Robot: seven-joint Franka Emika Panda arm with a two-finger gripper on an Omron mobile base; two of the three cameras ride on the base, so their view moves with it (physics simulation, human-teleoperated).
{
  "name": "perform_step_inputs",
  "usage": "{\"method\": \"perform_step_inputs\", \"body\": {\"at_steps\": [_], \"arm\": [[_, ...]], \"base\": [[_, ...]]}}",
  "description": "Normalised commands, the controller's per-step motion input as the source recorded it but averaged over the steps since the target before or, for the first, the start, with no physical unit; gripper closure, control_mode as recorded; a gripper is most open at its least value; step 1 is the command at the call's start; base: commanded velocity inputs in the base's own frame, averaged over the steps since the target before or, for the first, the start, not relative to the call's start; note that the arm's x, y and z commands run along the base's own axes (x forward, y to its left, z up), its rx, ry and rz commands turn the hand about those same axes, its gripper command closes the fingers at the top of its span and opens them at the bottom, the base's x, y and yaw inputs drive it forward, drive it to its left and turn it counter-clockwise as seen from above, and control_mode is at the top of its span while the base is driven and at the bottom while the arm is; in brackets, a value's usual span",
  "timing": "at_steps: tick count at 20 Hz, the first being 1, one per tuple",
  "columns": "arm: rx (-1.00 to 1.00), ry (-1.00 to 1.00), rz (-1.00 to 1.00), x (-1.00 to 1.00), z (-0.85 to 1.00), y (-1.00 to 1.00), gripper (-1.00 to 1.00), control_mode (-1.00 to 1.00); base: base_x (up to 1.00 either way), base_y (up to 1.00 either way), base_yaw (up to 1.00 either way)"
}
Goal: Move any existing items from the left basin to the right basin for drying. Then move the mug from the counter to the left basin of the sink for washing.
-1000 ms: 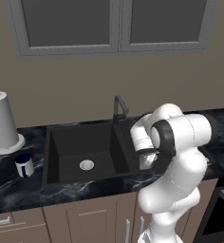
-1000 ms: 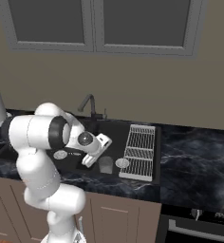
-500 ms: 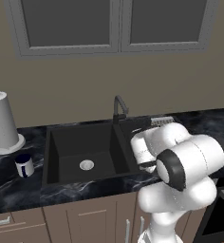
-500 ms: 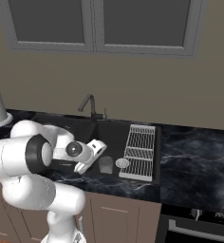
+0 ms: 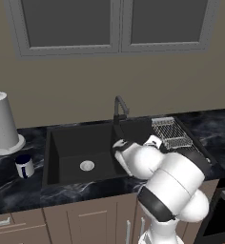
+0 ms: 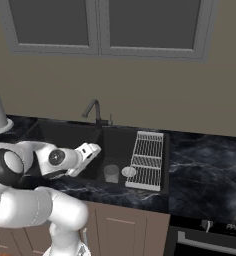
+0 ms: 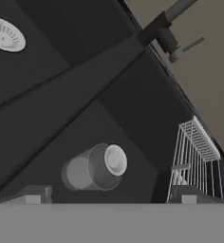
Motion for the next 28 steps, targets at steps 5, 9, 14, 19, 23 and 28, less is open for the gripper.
{"method": "perform_step_inputs", "body": {"at_steps": [5, 9, 14, 19, 23, 28], "arm": [[0.14, 0.21, 0.0, 0.0, 1.0, 0.0, -1.0, -1.0], [0.2, 0.23, 0.0, 0.0, 1.0, 0.0, -1.0, -1.0], [0.24, 0.25, 0.0, 0.0, 1.0, 0.0, -1.0, -1.0], [0.28, 0.31, 0.0, -0.06, 1.0, 0.0, -1.0, -1.0], [0.37, 0.43, 0.0, -0.33, 1.0, 0.0, -1.0, -1.0], [0.29, 0.5, 0.0, -0.31, 0.87, 0.14, -1.0, -1.0]], "base": [[0.0, 0.0, 0.0], [0.0, 0.0, 0.0], [0.0, 0.0, 0.0], [0.0, 0.0, 0.0], [0.0, 0.0, 0.0], [0.0, 0.0, 0.0]]}}
